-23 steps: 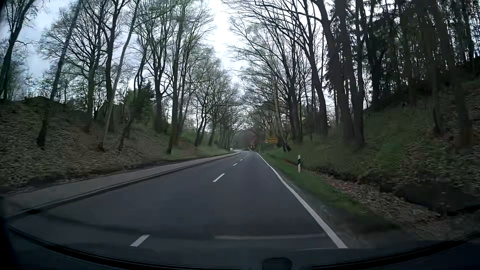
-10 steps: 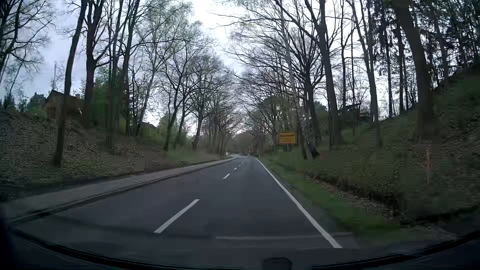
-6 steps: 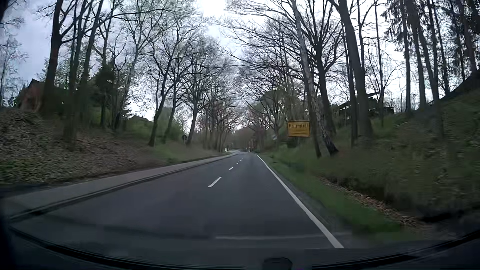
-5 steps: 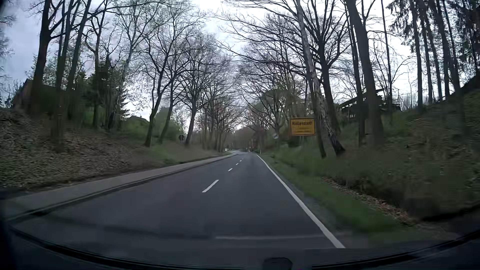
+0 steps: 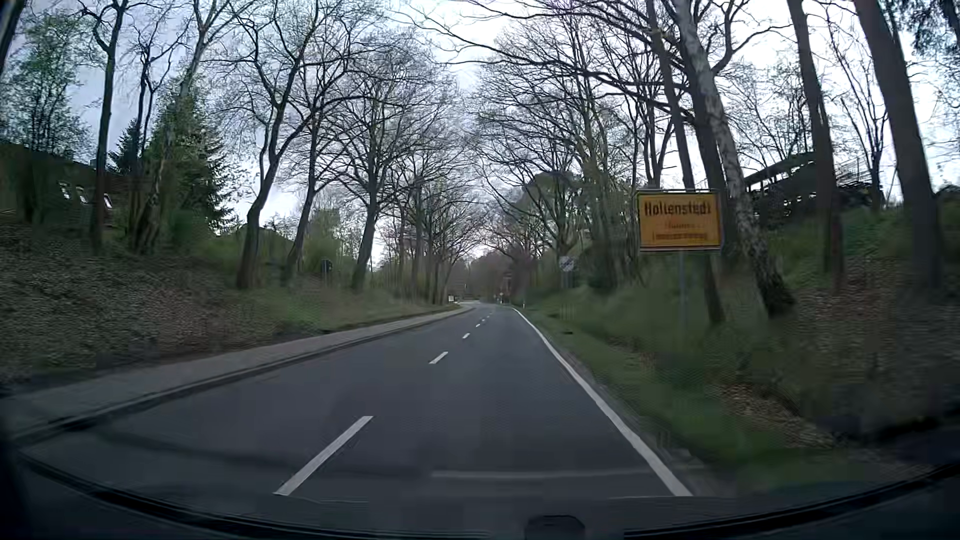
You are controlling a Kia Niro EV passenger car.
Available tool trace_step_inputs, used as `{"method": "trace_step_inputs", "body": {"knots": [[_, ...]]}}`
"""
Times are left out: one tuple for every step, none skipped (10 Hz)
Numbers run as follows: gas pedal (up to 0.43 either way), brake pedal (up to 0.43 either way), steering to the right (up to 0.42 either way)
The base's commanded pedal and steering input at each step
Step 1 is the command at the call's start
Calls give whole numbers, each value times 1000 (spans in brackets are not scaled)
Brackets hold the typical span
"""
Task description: Follow the waypoints while adhering to traffic rules and regulations
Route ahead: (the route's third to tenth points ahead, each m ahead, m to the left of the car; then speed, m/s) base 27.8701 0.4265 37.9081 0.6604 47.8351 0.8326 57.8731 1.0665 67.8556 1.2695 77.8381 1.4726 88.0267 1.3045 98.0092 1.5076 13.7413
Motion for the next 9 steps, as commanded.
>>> {"method": "trace_step_inputs", "body": {"knots": [[79,0,-3],[98,0,-3],[98,0,-3],[110,6,-3],[110,6,-2],[110,0,0],[118,0,0],[118,0,0],[118,0,0]]}}
